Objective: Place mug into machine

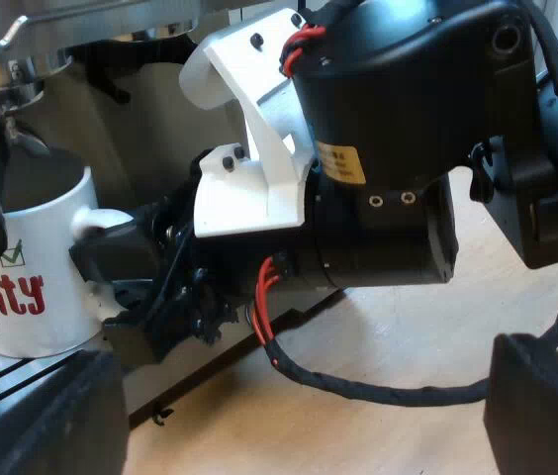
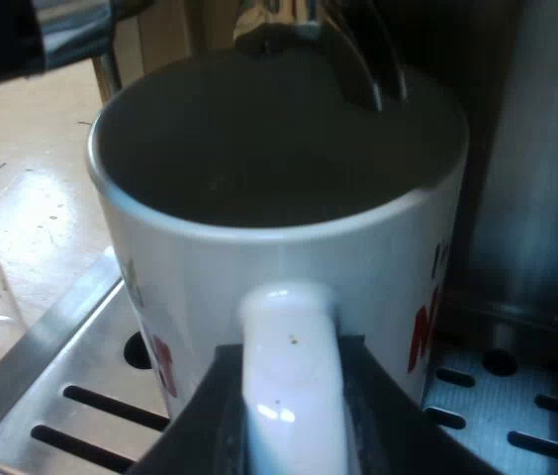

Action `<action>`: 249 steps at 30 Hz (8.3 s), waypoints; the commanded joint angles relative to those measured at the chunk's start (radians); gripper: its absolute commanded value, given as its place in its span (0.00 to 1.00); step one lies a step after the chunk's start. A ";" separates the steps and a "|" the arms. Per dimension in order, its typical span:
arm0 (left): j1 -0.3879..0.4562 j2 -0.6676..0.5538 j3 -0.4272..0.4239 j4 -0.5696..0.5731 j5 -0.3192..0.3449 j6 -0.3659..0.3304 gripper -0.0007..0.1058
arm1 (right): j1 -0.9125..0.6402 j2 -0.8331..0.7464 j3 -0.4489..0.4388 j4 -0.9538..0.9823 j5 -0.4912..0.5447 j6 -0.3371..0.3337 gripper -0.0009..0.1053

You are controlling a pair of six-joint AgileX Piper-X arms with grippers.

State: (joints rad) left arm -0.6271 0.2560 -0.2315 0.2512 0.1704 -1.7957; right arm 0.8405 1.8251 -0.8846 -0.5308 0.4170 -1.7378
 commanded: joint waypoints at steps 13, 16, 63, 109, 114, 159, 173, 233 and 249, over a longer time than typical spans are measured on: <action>-0.004 0.002 -0.003 -0.018 0.006 0.000 0.73 | 0.001 0.002 -0.009 -0.009 0.035 -0.009 0.01; -0.004 0.002 -0.003 -0.018 0.012 -0.003 0.73 | 0.001 0.002 -0.009 -0.011 0.035 -0.010 0.01; -0.004 -0.002 -0.313 0.277 -0.010 0.026 0.73 | 0.231 -0.486 -0.007 0.610 0.262 0.033 0.51; 0.351 0.240 -0.452 0.282 0.281 0.122 0.65 | 0.210 -0.528 -0.007 0.498 0.095 -0.040 0.01; 0.351 0.240 -0.452 0.279 0.282 0.122 0.65 | 0.210 -0.487 -0.030 0.466 0.095 -0.058 0.01; 0.310 0.240 -0.452 0.281 0.305 0.118 0.65 | 0.020 -0.290 -0.236 0.399 0.005 -0.039 0.01; 0.310 0.228 -0.452 0.275 0.305 0.118 0.65 | 0.058 -0.328 -0.236 0.519 0.005 -0.047 0.08; 0.684 0.366 -0.627 0.200 0.366 -0.023 0.77 | -0.861 -0.980 -0.210 1.227 -0.265 -0.129 0.66; 0.684 0.162 -0.621 0.472 0.430 0.060 0.77 | -0.876 -1.402 0.039 1.360 -0.265 -0.137 0.66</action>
State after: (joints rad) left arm 0.0563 0.4261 -0.8505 0.7123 0.5929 -1.7400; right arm -0.0310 0.4428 -0.8437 0.8177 0.1599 -1.8618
